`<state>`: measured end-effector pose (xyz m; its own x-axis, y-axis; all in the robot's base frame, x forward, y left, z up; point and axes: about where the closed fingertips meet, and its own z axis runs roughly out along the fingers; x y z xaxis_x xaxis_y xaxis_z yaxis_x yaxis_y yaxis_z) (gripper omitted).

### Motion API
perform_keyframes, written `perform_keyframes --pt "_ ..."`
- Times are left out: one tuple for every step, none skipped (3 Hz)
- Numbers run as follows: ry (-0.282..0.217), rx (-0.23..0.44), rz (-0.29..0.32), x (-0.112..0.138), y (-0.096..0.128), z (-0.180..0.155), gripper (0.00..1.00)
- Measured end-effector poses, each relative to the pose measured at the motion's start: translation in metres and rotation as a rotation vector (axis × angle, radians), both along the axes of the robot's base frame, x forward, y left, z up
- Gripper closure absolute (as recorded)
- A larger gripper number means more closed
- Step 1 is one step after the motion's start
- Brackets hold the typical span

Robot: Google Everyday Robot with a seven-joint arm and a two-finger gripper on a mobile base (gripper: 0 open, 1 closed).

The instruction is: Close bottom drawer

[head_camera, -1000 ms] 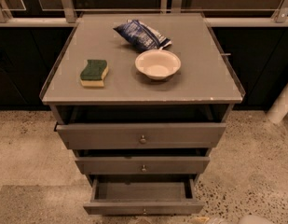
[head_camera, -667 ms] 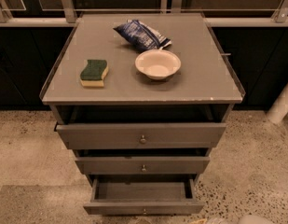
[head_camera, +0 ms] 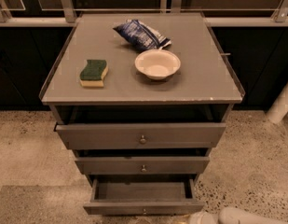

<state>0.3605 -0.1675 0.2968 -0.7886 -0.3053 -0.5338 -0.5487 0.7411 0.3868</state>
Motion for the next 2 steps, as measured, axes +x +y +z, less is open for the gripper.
perform_keyframes --pt "0.041 0.028 -0.065 0.022 0.021 -0.063 1.0" --pt "0.106 0.042 -0.104 0.028 0.037 -0.115 1.0"
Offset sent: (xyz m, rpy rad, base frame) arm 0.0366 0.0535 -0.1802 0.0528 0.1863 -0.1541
